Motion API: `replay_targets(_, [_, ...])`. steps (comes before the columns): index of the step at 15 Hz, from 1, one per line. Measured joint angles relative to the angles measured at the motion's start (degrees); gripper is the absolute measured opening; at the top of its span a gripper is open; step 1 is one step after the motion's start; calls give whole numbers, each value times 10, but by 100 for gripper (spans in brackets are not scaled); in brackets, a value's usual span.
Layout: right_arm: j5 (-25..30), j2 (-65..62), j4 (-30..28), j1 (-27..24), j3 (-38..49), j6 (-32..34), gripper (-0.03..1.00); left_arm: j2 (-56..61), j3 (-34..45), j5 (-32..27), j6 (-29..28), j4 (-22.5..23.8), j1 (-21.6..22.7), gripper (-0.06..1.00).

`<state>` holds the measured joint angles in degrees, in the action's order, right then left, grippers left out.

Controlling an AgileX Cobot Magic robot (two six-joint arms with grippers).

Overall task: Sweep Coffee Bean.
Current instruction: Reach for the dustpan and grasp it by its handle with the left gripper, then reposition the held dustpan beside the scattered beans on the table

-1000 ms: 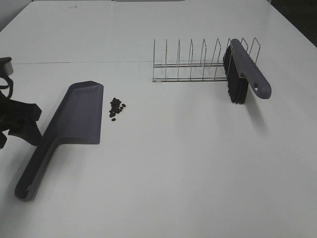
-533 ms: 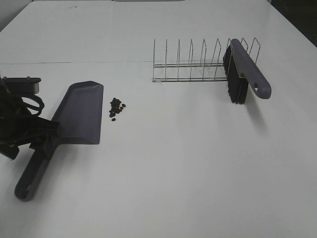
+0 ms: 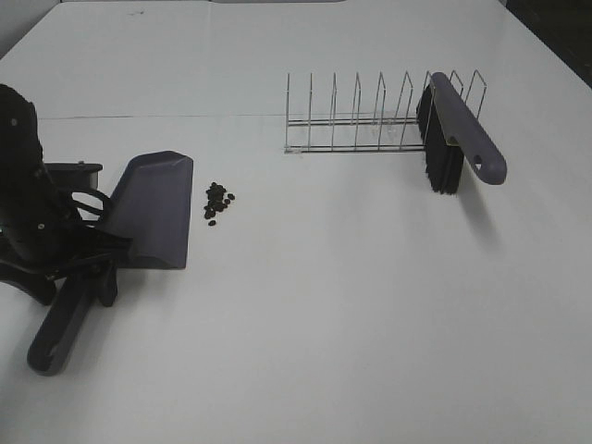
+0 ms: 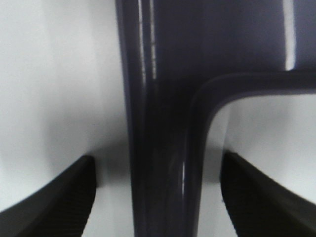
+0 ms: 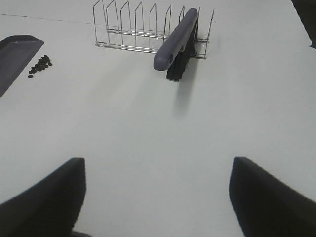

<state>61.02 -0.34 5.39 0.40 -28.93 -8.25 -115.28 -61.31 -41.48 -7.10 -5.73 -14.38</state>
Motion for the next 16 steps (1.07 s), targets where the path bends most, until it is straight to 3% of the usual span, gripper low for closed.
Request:
replay_targets(2, [0,0,1,0,0,0,75,-5,-3,-1,-3,7,0,56])
replay_targets(4, [0,0,1,0,0,0,75,-3,-3,-2,-19,9,0,29])
replay_targets(10, [0,0,1,0,0,0,75,11,-3,-10,-43,8,0,27])
replay_targets(16, [0,0,1,0,0,0,75,107,-3,-6,-45,9,0,27])
